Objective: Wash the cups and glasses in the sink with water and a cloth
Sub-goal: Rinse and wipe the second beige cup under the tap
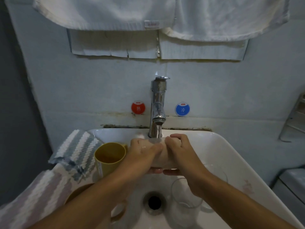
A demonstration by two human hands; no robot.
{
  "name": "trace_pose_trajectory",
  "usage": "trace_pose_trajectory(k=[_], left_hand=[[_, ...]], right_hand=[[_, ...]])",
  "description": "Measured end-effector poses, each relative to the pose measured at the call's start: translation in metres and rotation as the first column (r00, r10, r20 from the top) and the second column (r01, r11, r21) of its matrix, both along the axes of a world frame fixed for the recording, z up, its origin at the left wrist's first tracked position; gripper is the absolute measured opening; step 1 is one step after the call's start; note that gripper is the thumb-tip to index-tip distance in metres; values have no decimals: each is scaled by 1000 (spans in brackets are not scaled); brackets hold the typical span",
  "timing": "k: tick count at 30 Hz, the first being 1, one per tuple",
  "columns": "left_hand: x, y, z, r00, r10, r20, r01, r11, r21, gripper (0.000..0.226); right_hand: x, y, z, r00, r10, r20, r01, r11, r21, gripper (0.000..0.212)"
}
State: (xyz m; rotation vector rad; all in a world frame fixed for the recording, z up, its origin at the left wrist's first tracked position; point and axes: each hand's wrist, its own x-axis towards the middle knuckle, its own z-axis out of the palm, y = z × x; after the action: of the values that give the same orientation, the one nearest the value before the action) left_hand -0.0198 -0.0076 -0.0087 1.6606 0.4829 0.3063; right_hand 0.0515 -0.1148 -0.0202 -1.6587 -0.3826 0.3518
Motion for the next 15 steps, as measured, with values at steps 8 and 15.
trace_pose_trajectory(k=[8, 15], left_hand=[[-3, 5, 1, 998, 46, 44, -41, 993, -114, 27], [4, -3, 1, 996, 85, -8, -85, 995, -50, 49]], right_hand=[[-2, 3, 0, 1000, -19, -5, 19, 1000, -2, 37], [0, 1, -2, 999, -33, 27, 33, 999, 8, 18]])
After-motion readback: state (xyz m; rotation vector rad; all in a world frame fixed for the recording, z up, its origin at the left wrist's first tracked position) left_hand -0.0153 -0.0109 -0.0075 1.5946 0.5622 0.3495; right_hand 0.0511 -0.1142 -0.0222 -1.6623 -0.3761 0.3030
